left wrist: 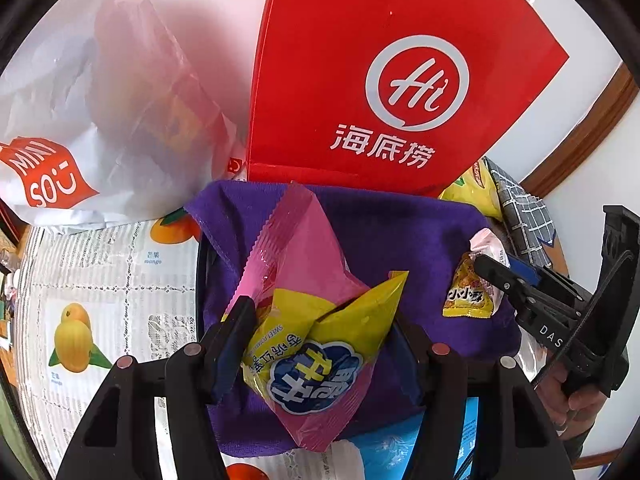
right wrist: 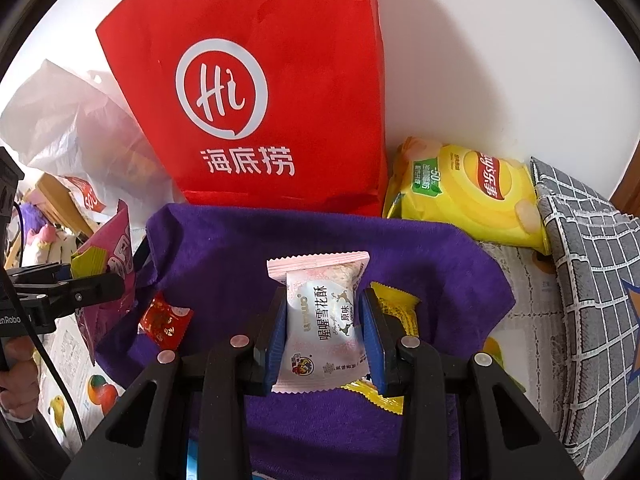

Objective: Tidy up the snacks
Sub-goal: 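Lift both held packets toward the purple towel with both tools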

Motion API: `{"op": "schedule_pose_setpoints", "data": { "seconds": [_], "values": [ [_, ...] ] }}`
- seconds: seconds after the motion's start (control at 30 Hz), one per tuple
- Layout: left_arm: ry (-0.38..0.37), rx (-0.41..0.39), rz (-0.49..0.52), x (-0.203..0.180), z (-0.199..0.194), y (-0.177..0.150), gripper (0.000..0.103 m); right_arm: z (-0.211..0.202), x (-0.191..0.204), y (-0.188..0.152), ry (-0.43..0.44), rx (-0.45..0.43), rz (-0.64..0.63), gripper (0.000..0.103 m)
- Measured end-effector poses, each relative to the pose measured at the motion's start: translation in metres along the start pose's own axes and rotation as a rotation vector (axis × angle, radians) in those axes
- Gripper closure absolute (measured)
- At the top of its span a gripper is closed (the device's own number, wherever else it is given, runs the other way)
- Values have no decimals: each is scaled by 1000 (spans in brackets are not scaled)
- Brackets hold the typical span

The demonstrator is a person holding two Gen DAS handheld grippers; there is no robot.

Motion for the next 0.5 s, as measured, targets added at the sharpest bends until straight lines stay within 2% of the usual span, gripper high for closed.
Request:
{"op": "schedule_pose_setpoints", "data": {
  "seconds": [0.5],
  "values": [
    [11, 8, 6, 0, 3, 0, 42, 8, 1, -3, -7, 29, -12, 68]
  ]
}}
Point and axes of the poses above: each gripper's, at about its wrist camera, not at the fingertips, and z roughly the way its jaws point, x to its left, y to its top, the point moved 2 cm from there along z, roughly the way its jaws point, and after that the axes turned 4 degrees about y, right-handed, at the moved point
